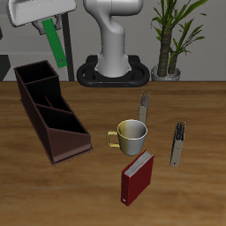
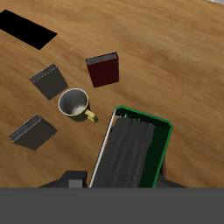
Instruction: Place the green book into the right desk caddy's right compartment
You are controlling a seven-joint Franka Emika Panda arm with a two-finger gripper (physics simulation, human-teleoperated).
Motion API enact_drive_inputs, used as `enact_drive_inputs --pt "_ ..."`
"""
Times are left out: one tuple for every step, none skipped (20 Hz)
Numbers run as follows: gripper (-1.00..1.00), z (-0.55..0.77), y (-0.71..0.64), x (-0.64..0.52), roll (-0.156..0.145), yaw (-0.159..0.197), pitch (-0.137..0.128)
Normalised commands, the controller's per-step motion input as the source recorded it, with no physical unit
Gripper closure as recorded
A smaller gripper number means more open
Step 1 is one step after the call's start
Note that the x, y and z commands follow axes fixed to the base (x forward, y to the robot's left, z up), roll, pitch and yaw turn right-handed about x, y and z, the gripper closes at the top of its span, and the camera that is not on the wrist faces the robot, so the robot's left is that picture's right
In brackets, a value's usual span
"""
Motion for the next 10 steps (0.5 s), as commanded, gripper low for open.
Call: enact_drive_inputs --pt "1.00 -0.05 -0.12 -0.01 -0.039 0.030 0.013" --pt "1.00 -0.12 -0.71 -0.63 -0.161 0.129 0.048" --pt "1.00 0.00 0.04 0.15 0.000 0.000 0.000" --pt "1.00 -0.02 -0.30 -0.22 -0.109 0.127 -0.001" --pt "1.00 0.00 -0.36 -0.31 -0.047 0.031 0.045" --pt "1.00 0.03 -0.30 -0.28 -0.105 0.029 -0.010" --pt "1.00 -0.05 -0.17 -0.25 -0.042 0.125 0.032" --pt "1.00 0.03 -0.23 -0.30 -0.064 0.072 -0.034" --pt "1.00 0.00 -0.19 -0.26 -0.073 0.023 0.045" --pt "1.00 -0.01 -0.19 -0.36 -0.056 0.086 0.019"
